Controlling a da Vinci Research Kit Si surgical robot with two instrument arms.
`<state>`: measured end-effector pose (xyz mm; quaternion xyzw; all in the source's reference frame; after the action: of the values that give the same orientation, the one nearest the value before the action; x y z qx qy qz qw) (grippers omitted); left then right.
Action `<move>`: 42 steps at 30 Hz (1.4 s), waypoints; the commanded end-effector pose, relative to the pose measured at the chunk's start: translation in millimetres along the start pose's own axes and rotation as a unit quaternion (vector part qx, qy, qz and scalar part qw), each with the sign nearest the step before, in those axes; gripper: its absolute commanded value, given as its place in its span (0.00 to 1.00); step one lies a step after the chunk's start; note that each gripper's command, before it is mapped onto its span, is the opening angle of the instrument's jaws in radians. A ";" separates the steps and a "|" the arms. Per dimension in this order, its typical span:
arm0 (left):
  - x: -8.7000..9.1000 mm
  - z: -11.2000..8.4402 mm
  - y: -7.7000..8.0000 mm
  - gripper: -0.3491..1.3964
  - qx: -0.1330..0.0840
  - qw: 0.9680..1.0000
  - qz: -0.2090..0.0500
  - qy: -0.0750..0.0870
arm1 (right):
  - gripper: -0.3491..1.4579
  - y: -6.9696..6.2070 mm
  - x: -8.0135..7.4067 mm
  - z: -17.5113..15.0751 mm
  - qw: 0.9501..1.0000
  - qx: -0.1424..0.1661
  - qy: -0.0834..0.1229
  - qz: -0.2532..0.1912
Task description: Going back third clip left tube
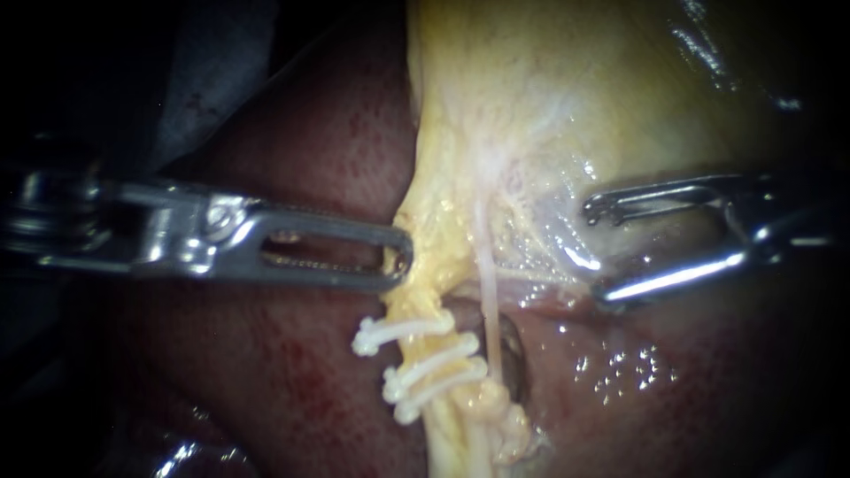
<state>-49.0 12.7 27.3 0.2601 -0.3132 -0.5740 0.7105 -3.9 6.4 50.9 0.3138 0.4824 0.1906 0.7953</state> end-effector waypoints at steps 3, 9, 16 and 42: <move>0.1 0.2 0.0 0.00 -0.001 1.000 0.000 -0.001 | 0.49 -0.1 -0.1 -0.5 1.000 0.001 0.000 0.000; 0.9 1.6 0.8 0.00 -0.001 1.000 0.004 0.009 | 0.49 -0.4 -0.4 -0.7 1.000 0.002 -0.001 -0.001; 1.3 4.2 1.1 0.00 -0.002 1.000 0.007 0.015 | 0.50 -0.7 -0.5 -0.8 1.000 0.003 -0.001 -0.001; 1.9 6.9 0.6 0.00 -0.002 1.000 0.009 0.021 | 0.50 -0.9 -0.6 -1.0 1.000 0.004 -0.001 -0.001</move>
<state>-53.5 10.9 32.7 0.2680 -0.2990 -0.5628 0.7225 -5.1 5.7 50.3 0.3163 0.4827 0.1876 0.7948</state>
